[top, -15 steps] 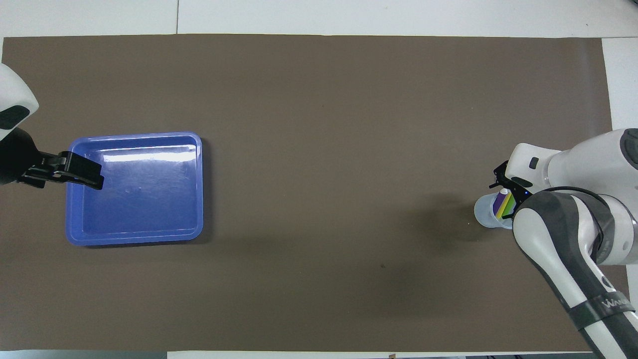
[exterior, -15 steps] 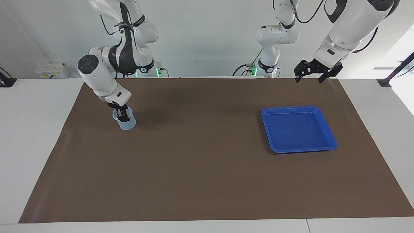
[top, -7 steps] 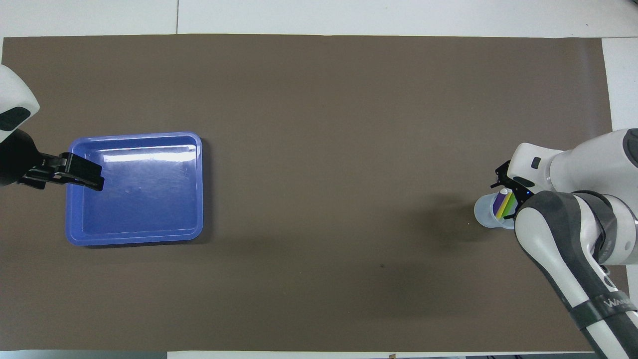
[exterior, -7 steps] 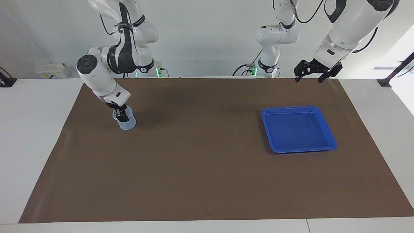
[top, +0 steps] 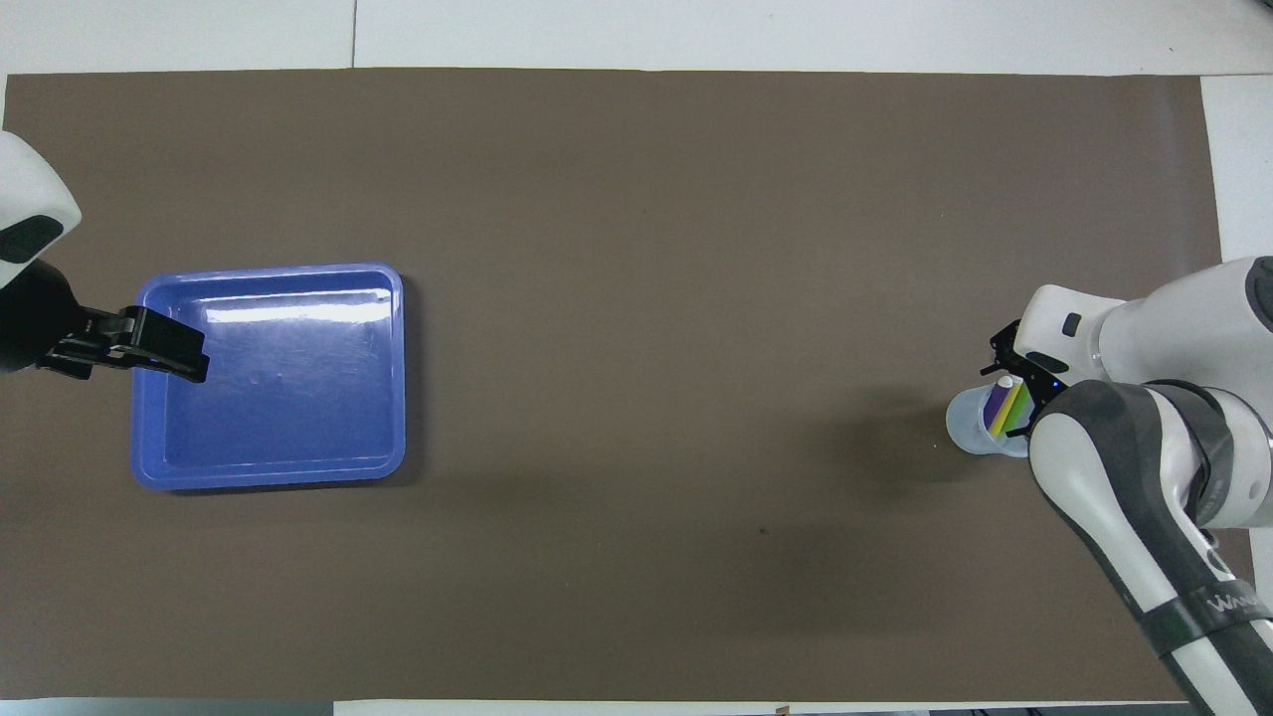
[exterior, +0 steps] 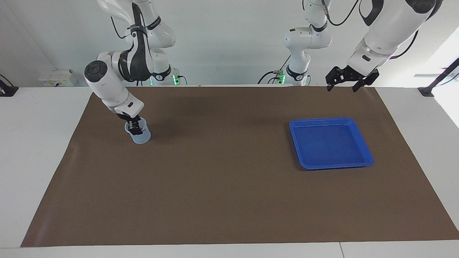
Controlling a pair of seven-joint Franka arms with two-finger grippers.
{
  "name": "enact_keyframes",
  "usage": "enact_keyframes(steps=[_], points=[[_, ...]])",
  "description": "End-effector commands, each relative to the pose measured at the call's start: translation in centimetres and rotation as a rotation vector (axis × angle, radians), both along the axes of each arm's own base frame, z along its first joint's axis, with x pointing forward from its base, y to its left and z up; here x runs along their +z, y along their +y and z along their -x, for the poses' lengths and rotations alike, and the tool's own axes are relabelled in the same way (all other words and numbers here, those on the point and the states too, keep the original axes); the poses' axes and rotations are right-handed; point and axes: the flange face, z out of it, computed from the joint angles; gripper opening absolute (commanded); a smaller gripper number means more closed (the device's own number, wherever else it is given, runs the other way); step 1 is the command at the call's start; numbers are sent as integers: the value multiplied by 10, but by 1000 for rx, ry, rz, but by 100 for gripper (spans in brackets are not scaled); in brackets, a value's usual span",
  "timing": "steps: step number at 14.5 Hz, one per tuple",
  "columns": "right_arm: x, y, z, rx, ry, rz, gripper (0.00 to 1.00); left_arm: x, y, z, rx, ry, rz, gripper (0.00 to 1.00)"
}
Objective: Right arm passes pens to left for tray arrangement
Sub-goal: 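Grasp the purple pen in the cup with the right gripper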
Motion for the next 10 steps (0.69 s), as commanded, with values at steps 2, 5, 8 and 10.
enact_keyframes(steps=[2, 5, 8, 10], points=[[1, -5, 8, -10, -1, 1, 74, 2, 3, 10, 5, -5, 5, 100], [1, -4, 8, -5, -4, 2, 73, 2, 3, 10, 5, -4, 5, 100], [1, -4, 8, -9, -1, 1, 60, 2, 3, 10, 5, -4, 5, 100], [3, -5, 7, -9, -5, 2, 60, 2, 3, 10, 5, -4, 5, 100]])
